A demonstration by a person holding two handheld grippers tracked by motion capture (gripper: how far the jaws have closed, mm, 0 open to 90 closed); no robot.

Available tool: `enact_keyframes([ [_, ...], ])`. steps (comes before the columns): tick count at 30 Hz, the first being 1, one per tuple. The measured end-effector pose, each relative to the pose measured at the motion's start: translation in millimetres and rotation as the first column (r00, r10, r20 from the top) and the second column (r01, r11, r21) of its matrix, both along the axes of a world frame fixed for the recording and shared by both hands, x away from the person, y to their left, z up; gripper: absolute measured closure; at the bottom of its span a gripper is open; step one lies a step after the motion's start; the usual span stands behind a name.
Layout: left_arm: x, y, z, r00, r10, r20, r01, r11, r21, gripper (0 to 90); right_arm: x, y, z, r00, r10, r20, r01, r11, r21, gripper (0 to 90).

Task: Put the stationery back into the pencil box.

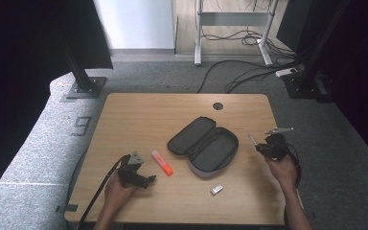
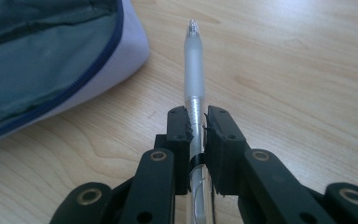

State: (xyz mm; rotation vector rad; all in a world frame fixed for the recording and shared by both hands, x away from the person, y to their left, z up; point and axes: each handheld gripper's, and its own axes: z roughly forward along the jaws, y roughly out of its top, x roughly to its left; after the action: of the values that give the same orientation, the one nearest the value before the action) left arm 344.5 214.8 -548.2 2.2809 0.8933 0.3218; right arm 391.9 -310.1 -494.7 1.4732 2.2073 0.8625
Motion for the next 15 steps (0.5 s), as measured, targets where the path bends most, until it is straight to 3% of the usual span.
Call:
enact_keyframes([
  [15,0.0,0.0,0.0,1.0000,0.001,0.000,-0.001,1.0000,-0.001,0.0,0.6,17.4,33.8,0.9967,0.067,0.045,-0.068,0.998,0.018,78.6],
])
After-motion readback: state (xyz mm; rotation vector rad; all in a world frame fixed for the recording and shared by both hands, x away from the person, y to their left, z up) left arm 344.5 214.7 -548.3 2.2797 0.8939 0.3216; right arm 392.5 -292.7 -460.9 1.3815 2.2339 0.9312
